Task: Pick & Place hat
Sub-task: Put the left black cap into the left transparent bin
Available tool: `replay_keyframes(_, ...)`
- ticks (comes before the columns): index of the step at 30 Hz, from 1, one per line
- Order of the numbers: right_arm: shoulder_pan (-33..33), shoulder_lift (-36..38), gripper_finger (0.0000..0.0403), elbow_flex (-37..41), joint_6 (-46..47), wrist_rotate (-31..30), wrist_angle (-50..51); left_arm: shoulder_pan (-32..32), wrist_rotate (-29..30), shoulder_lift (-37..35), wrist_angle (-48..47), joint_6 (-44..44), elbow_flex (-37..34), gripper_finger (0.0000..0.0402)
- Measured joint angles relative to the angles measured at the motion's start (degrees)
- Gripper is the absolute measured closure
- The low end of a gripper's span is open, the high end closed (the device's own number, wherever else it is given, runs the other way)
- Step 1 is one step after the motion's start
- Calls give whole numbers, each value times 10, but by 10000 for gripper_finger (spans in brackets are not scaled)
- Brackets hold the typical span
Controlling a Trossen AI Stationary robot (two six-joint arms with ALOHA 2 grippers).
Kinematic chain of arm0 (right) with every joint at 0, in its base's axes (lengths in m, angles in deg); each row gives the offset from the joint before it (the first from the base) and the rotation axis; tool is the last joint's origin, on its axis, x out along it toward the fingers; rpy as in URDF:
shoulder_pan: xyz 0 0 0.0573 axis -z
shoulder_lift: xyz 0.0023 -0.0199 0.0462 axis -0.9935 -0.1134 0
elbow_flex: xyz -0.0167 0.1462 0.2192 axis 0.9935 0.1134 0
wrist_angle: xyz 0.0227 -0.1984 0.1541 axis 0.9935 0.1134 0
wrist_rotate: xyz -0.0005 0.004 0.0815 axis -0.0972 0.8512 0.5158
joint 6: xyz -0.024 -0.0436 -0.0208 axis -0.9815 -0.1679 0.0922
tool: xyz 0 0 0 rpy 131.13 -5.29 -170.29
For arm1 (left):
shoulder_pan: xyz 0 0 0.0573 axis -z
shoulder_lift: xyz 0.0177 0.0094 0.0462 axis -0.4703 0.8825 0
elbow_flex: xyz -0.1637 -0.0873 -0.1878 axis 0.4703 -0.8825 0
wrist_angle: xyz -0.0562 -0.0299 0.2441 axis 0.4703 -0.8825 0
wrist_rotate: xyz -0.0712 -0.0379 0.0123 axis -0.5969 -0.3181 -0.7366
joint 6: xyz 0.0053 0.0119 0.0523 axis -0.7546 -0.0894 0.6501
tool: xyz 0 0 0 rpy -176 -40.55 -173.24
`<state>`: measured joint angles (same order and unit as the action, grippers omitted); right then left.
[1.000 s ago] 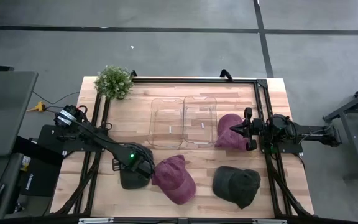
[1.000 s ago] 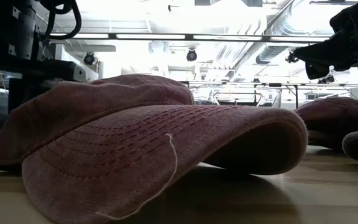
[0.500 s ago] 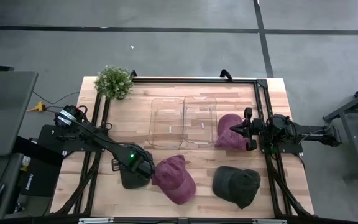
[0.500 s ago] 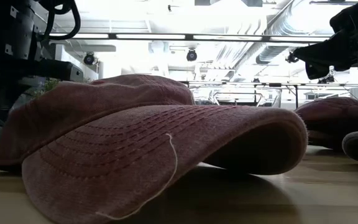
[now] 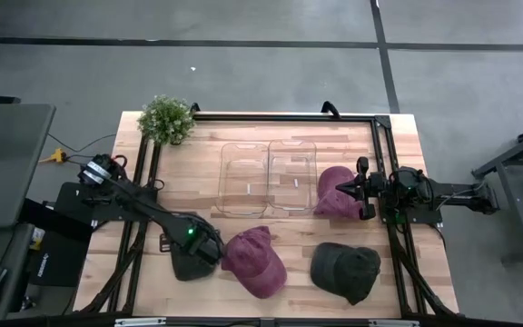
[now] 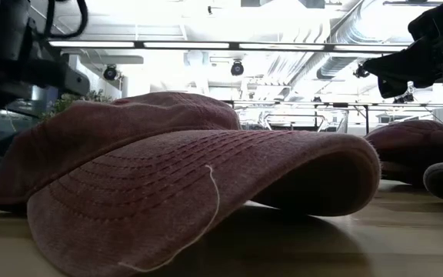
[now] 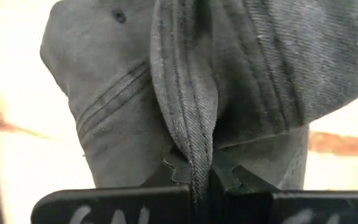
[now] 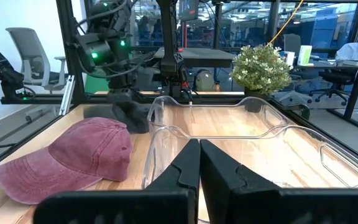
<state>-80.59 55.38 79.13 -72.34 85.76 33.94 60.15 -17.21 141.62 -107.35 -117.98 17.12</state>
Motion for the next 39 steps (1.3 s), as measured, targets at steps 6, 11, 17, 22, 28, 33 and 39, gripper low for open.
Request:
replay_keyframes(6, 0, 0, 396, 0, 0, 0, 0, 14, 2, 0, -81, 0, 57, 401)
replay_keyframes(11, 0, 0, 394, 0, 0, 0, 0, 18, 6, -1, -131, 5, 109, 401)
replay_keyframes(17, 0, 0, 398, 0, 0, 0, 0, 18, 35, -2, -185, 12, 171, 401)
replay_keyframes(22, 0, 0, 396, 0, 0, 0, 0, 18, 54, -2, -223, 20, 214, 401)
replay_keyframes(28, 0, 0, 395, 0, 0, 0, 0, 17, 83, -2, -237, 20, 249, 401)
replay_keyframes(33, 0, 0, 394, 0, 0, 0, 0, 17, 94, -2, -234, 36, 266, 401)
replay_keyframes(39, 0, 0, 398, 0, 0, 0, 0, 17, 134, -2, -229, 48, 289, 401)
